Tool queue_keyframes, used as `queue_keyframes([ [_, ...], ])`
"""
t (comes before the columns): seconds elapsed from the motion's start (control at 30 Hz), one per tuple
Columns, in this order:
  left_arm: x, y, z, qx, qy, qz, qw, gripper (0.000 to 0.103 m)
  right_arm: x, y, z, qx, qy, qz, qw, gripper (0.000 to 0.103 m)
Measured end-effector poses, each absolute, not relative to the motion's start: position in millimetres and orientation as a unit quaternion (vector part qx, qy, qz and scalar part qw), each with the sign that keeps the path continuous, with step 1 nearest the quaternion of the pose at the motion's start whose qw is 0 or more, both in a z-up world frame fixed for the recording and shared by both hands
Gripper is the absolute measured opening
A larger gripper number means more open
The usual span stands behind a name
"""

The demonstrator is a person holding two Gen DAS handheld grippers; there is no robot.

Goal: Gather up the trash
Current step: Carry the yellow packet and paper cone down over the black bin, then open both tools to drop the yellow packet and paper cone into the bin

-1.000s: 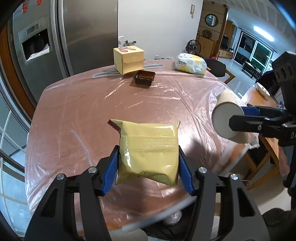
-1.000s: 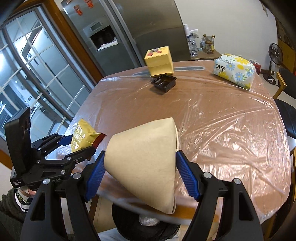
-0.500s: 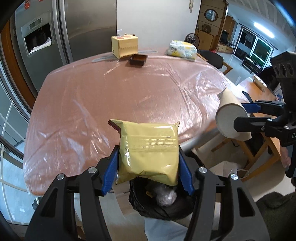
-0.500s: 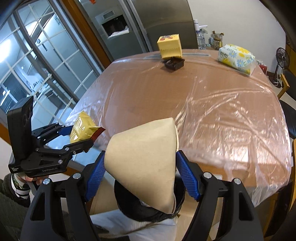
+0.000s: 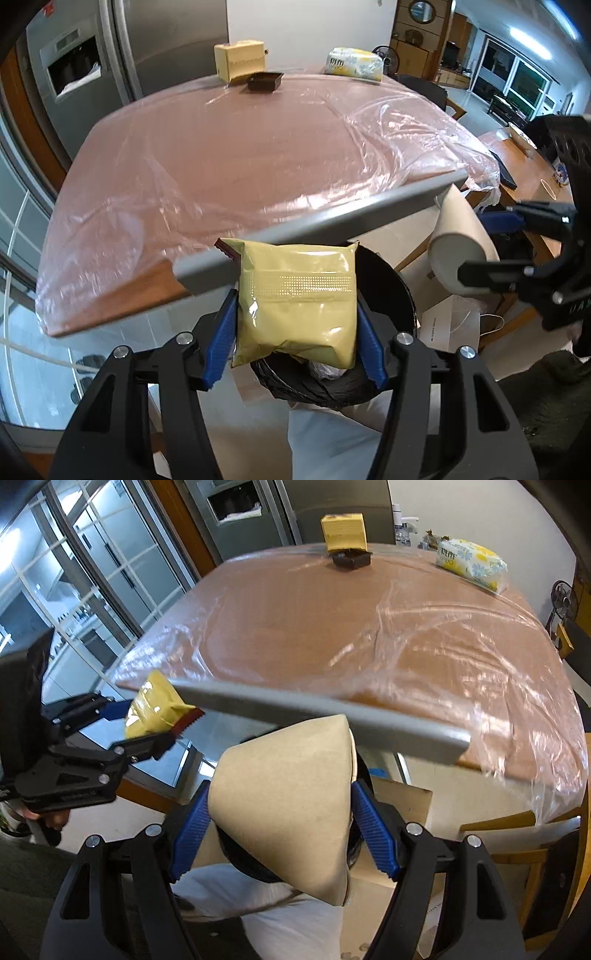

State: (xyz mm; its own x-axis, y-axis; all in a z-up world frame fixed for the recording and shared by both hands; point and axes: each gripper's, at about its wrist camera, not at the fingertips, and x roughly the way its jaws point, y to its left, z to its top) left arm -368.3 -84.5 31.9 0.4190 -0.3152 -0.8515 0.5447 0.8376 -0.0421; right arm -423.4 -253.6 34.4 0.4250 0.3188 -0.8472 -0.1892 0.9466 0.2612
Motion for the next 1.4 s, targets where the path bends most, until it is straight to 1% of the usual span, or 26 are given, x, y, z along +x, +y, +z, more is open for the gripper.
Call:
queue_keyframes([
  [0.2, -370, -87, 16, 0.097, 0.488, -0.245, 0.832, 0.059, -428, -244, 13, 0.050, 0.528, 0.144, 0.836, 0.073],
  [0.5, -376, -93, -3, 0.116, 0.505, -0.250, 0.818, 0.059, -424, -241, -2, 0.040, 0.543, 0.147, 0.826, 0.073],
  [0.87, -372, -105, -21, 0.167, 0.512, -0.265, 0.800, 0.059, -415, -244, -15, 0.001, 0.553, 0.145, 0.821, 0.073],
  [1.07, -368, -110, -39, 0.176, 0.525, -0.271, 0.787, 0.059, -413, -240, -27, -0.024, 0.558, 0.148, 0.817, 0.073],
  [1.4, -359, -111, -59, 0.193, 0.542, -0.278, 0.769, 0.059, -406, -237, -45, -0.036, 0.570, 0.148, 0.807, 0.073],
])
